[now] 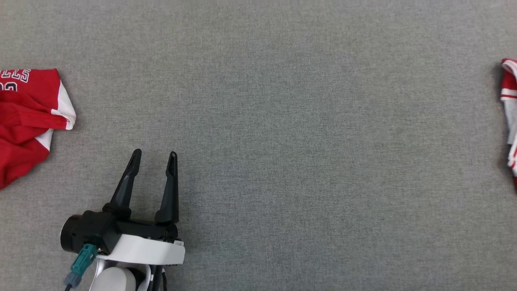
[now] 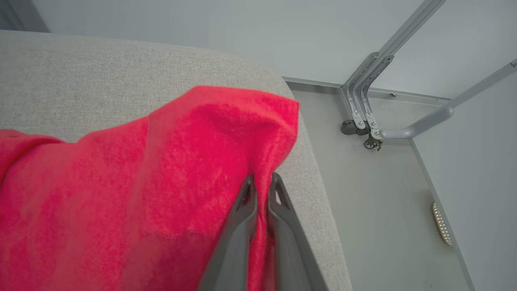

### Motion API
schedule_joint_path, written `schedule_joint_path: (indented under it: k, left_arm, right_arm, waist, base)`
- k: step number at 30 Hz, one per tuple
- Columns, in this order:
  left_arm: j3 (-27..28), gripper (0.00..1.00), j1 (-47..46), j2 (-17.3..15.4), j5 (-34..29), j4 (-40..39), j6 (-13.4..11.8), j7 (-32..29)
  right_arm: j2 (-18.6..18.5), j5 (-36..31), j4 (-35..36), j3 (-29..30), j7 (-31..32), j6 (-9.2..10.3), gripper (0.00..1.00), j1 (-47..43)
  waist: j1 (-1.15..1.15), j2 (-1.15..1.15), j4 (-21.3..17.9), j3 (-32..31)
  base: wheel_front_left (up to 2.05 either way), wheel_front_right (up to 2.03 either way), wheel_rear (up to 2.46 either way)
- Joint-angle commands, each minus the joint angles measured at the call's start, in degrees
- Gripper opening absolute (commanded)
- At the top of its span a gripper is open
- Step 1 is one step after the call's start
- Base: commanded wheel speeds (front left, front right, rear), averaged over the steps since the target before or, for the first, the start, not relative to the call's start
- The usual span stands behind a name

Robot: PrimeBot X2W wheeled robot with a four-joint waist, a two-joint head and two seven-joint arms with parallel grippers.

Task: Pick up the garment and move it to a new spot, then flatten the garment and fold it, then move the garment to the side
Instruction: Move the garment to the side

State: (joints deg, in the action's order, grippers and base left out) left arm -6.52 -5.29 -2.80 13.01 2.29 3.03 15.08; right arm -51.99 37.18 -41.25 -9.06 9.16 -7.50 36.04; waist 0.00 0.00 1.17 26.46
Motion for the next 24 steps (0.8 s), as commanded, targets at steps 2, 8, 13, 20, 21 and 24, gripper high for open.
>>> schedule_joint_path:
  k: [2,8,13,20,21,24]
  left_arm:
    - [0.32,1.00,-0.59,-0.31,-0.42,-0.81,0.31,0.10]
    - [1.11,1.00,0.92,-0.50,-0.82,-1.32,0.20,0.09]
    - [1.11,1.00,1.69,-0.38,0.55,-0.66,0.13,0.10]
    - [1.91,1.00,5.42,-0.24,2.86,0.29,-0.78,0.10]
    - [2.25,1.00,6.39,-0.25,3.19,0.47,-0.96,0.10]
    - [3.47,1.00,8.82,-0.25,3.13,1.27,-1.23,0.09]
  right_arm:
    - [-0.83,-1.13,-1.18,0.74,0.55,0.01,0.00,1.62]
    - [-1.66,-5.62,-5.45,1.04,2.22,0.01,0.84,4.31]
    - [0.77,-12.28,-5.12,2.37,-5.40,0.01,1.00,5.95]
    - [10.10,-16.44,6.93,6.10,-16.32,0.01,1.00,-2.87]
    - [11.34,-17.74,9.57,6.69,-17.43,0.01,1.00,-5.17]
    - [17.50,-20.37,16.69,8.34,-19.75,0.01,1.00,-13.47]
  waist:
    - [0.00,0.00,0.15,0.96]
    - [0.00,0.00,0.12,-0.27]
    - [0.00,0.00,-0.16,-3.28]
    - [0.00,0.00,-0.39,-13.42]
    - [0.00,0.00,-0.36,-15.00]
    - [0.00,0.00,-0.19,-19.68]
  base:
    - [0.00,0.00,0.00]
    - [0.00,0.00,0.00]
    - [0.00,0.00,0.00]
    - [0.00,0.00,0.00]
    - [0.00,0.00,0.00]
    - [0.00,0.00,0.00]
